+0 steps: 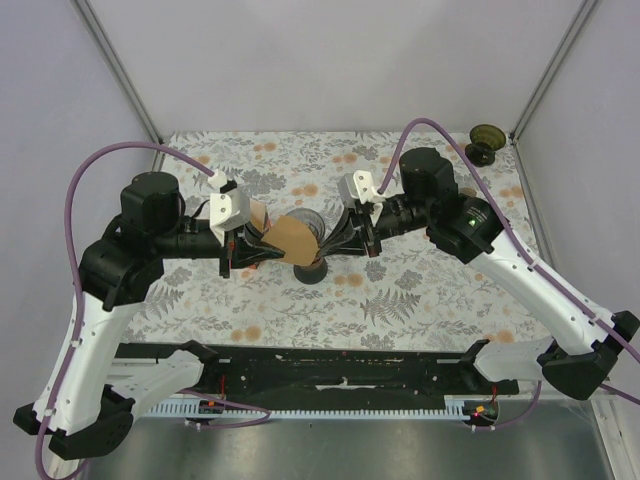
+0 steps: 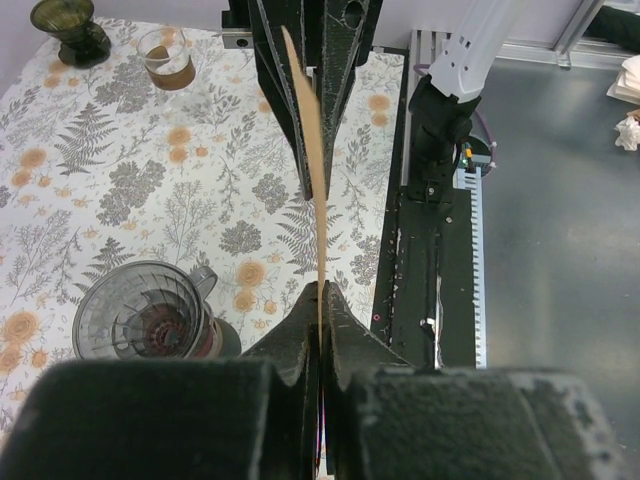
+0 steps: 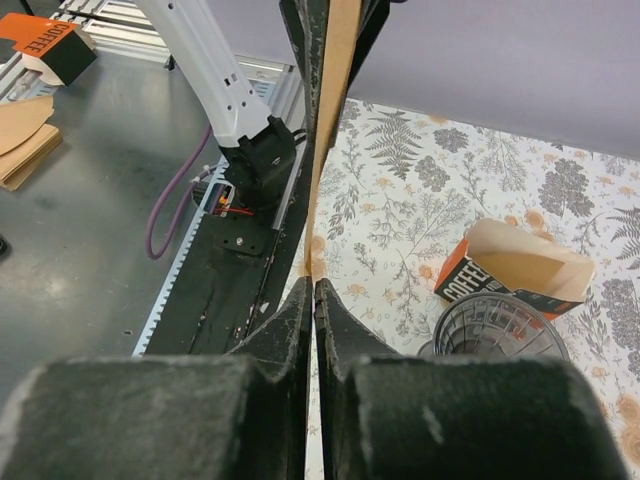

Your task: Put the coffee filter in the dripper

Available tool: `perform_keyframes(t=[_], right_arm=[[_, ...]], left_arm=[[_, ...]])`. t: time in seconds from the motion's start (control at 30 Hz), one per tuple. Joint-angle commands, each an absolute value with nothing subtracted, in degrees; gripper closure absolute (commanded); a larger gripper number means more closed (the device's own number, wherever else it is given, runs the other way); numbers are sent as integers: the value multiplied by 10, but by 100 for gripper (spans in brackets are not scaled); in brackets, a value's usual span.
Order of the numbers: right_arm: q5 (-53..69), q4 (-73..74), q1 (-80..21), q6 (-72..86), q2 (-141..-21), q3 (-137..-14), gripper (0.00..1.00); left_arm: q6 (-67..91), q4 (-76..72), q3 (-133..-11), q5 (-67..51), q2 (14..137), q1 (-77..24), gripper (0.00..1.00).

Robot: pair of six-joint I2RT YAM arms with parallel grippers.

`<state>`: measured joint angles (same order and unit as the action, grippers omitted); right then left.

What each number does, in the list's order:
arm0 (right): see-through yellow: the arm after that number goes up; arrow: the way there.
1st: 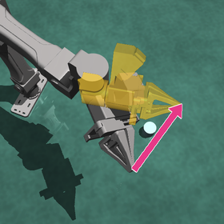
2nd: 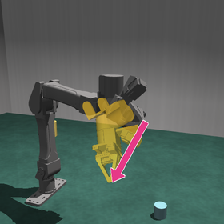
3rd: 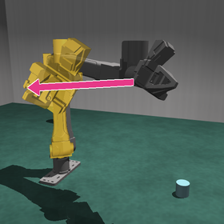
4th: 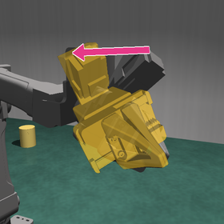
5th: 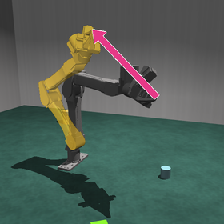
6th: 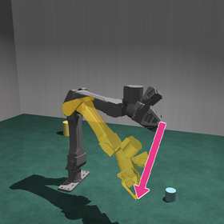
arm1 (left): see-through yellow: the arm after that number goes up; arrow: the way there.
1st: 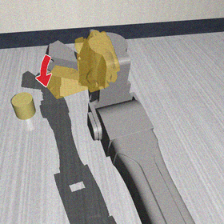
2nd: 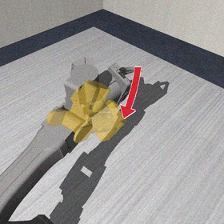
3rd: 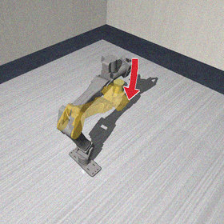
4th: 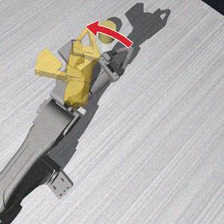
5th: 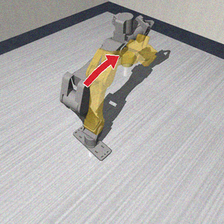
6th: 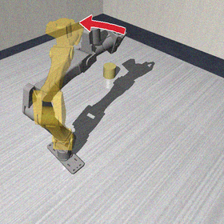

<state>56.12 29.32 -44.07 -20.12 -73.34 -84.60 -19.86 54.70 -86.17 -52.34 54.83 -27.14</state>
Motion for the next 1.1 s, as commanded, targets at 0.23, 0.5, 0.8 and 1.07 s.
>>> perform_keyframes(t=[0.23,0.5,0.8,1.07], right_arm=[[569,282,-454,-195,-742,-882,89],[531,292,-453,-228,-725,-876,97],[527,312,-454,-258,-713,-875,92],[543,314,-457,-254,-721,-880,89]], left_arm=[[-222,555,-867,-517,549,-272,98],[-240,568,-868,-512,547,-273,98],[-246,572,-870,-507,547,-273,98],[-245,572,-876,-510,551,-273,98]])
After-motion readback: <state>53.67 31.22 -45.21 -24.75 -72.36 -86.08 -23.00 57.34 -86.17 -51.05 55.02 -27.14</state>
